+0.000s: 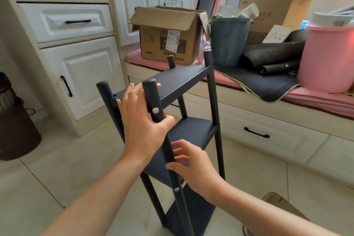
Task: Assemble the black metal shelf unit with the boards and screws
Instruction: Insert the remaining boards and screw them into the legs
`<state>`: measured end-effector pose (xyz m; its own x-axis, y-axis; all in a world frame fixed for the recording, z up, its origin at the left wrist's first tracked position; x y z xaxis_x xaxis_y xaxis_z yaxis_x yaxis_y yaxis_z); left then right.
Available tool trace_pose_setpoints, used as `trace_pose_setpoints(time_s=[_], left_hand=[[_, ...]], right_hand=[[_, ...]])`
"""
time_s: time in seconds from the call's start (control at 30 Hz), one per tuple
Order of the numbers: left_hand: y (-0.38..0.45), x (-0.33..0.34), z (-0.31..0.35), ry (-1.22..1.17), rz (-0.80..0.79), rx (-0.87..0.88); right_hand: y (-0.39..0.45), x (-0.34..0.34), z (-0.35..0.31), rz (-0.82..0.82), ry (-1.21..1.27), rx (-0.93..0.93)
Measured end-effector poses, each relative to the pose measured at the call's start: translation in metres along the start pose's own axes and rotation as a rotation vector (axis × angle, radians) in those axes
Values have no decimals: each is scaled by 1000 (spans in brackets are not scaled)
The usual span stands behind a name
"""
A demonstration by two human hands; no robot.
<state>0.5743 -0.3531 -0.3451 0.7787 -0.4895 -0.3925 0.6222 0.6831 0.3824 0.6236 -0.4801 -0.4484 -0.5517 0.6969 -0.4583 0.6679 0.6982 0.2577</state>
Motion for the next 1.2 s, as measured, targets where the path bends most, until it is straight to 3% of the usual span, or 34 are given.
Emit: trace_pose_setpoints(time_s=[0.17, 0.63, 0.87, 1.2], left_hand=[[1, -3, -1, -33, -100, 39], [-10, -24, -32, -196, -267, 58], [-6, -31, -44, -215, -270, 52], [0, -36, -55, -203, -316, 44]], right_hand=[[-1, -11, -3, -11, -21, -35], [-14, -145, 60, 601, -64, 307], [-5, -149, 46, 570, -128, 176], [-4, -144, 50, 530, -61, 221]])
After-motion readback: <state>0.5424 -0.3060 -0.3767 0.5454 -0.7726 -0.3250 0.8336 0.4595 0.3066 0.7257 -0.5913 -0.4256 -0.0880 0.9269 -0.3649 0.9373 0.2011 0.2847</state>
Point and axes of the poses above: each hand's wrist, its own y-axis towards the middle knuckle, its own x-axis out of the palm, z = x × y, the point moved 6 cm from there along y, towards the middle knuckle, and after that the axes turned 13 degrees about -x, right-handed, at the moved point
